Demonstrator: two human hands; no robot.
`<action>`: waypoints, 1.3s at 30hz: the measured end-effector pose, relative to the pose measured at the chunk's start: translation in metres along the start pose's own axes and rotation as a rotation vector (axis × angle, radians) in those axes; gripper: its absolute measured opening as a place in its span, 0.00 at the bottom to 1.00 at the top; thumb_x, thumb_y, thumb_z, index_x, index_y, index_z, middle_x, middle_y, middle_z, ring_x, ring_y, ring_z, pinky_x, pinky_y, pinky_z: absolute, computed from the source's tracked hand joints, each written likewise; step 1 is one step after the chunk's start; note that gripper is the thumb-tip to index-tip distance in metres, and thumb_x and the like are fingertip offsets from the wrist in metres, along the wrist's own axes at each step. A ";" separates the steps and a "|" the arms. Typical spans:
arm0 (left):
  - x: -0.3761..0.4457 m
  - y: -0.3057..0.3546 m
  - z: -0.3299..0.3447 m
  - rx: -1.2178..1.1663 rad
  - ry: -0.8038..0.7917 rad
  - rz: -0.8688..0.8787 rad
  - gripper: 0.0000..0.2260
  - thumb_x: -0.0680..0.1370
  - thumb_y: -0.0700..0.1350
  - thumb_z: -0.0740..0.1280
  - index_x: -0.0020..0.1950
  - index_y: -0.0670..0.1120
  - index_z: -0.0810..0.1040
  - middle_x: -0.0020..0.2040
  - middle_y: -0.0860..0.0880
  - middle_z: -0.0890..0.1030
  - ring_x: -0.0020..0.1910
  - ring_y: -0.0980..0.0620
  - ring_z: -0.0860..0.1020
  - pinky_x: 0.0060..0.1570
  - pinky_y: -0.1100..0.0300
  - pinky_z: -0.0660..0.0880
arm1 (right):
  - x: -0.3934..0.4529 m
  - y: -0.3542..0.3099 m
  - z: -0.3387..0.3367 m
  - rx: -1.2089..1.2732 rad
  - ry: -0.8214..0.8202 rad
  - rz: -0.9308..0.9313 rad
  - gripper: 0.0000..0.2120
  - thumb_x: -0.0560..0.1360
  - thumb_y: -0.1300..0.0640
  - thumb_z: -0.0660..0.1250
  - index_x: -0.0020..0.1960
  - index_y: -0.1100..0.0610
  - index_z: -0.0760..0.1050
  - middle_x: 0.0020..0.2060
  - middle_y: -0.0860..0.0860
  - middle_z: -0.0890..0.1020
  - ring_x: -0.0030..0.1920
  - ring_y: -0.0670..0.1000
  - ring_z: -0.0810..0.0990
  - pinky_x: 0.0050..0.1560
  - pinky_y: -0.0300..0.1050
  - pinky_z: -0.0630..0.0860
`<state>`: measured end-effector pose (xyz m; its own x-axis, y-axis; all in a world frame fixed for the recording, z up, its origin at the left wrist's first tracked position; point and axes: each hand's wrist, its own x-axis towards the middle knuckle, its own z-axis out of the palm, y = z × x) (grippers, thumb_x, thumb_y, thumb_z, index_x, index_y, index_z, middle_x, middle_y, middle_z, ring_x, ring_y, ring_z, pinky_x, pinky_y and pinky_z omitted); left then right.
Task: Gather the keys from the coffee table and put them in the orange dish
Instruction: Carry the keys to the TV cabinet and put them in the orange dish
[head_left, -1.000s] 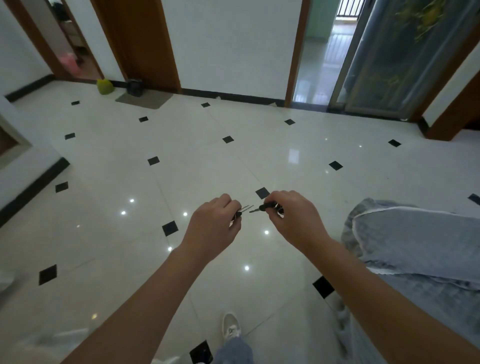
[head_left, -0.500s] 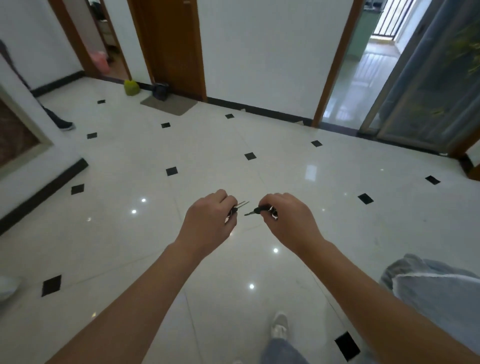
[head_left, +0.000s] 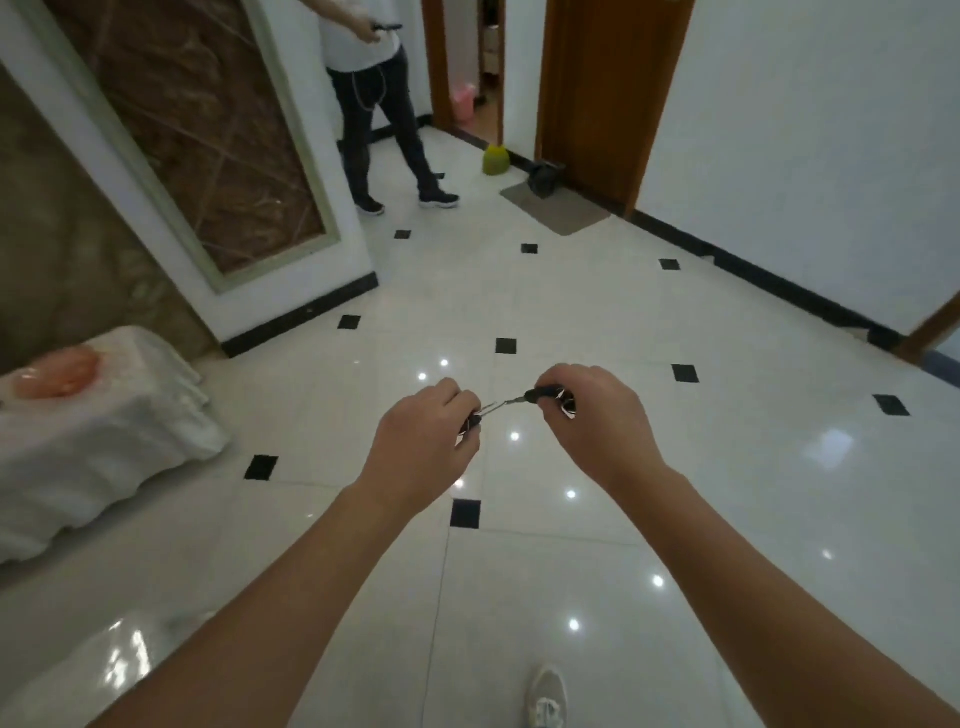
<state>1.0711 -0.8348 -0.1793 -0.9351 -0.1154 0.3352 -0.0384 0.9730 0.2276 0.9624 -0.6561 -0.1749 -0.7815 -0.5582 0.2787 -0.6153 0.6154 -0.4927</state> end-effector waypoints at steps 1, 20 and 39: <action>0.003 -0.008 0.001 0.015 0.006 -0.038 0.04 0.76 0.45 0.67 0.49 0.47 0.78 0.42 0.51 0.77 0.35 0.52 0.75 0.35 0.56 0.77 | 0.017 -0.002 0.005 0.012 -0.013 -0.032 0.05 0.75 0.56 0.67 0.49 0.47 0.78 0.40 0.41 0.80 0.41 0.45 0.74 0.38 0.32 0.65; -0.060 -0.268 -0.070 0.171 0.207 -0.582 0.05 0.74 0.45 0.68 0.48 0.47 0.77 0.42 0.51 0.76 0.35 0.52 0.75 0.32 0.58 0.74 | 0.191 -0.222 0.201 0.122 -0.353 -0.492 0.05 0.75 0.56 0.67 0.49 0.46 0.77 0.39 0.39 0.77 0.41 0.43 0.73 0.37 0.29 0.64; -0.037 -0.507 -0.112 0.272 0.222 -0.708 0.05 0.74 0.45 0.70 0.48 0.47 0.78 0.42 0.52 0.76 0.36 0.56 0.73 0.36 0.66 0.67 | 0.347 -0.380 0.369 0.203 -0.488 -0.629 0.06 0.77 0.54 0.66 0.53 0.49 0.77 0.45 0.45 0.81 0.45 0.46 0.77 0.48 0.47 0.78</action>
<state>1.1645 -1.3461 -0.2042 -0.5652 -0.7348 0.3750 -0.7095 0.6649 0.2333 0.9626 -1.2887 -0.1949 -0.1344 -0.9734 0.1855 -0.8560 0.0198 -0.5166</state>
